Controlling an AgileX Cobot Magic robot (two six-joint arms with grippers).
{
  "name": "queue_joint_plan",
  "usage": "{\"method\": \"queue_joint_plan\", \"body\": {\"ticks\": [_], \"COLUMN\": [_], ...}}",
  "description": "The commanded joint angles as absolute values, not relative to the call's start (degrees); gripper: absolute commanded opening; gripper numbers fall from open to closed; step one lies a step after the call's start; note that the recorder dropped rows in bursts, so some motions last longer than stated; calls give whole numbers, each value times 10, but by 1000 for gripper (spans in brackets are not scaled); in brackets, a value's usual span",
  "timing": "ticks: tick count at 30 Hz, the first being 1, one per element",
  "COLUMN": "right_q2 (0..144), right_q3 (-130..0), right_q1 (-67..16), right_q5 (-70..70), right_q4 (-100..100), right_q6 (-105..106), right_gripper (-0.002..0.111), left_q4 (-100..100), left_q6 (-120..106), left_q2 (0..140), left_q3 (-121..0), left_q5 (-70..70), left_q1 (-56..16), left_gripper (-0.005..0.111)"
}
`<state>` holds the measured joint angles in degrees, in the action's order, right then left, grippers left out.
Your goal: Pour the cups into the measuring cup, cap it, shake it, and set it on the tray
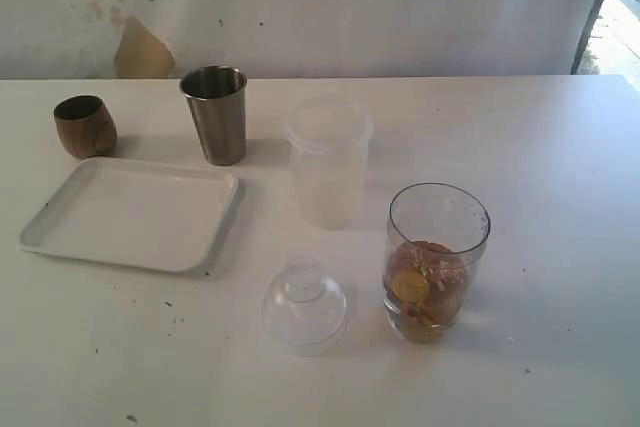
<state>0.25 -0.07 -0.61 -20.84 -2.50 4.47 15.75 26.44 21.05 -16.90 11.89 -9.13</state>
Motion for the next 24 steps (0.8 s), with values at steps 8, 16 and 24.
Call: {"method": "queue_joint_plan", "body": {"ticks": [8,16,24], "right_q2": [0,0,0], "right_q3": [0,0,0], "right_q1": [-6,-6,-6], "right_q5": [-201,-201,-201], "right_q4": [-24,-24,-24], "right_q6": [43,43,43], "right_gripper": [0,0,0], "left_q4": [59,-25,-25], "left_q6": [103,0,16], "left_q2": [104,12,0], "left_q3": [-150,-51,0], "left_q5": [-102,-72,-98], "left_q1": [-93,-92,-27], "left_gripper": [0,0,0]}}
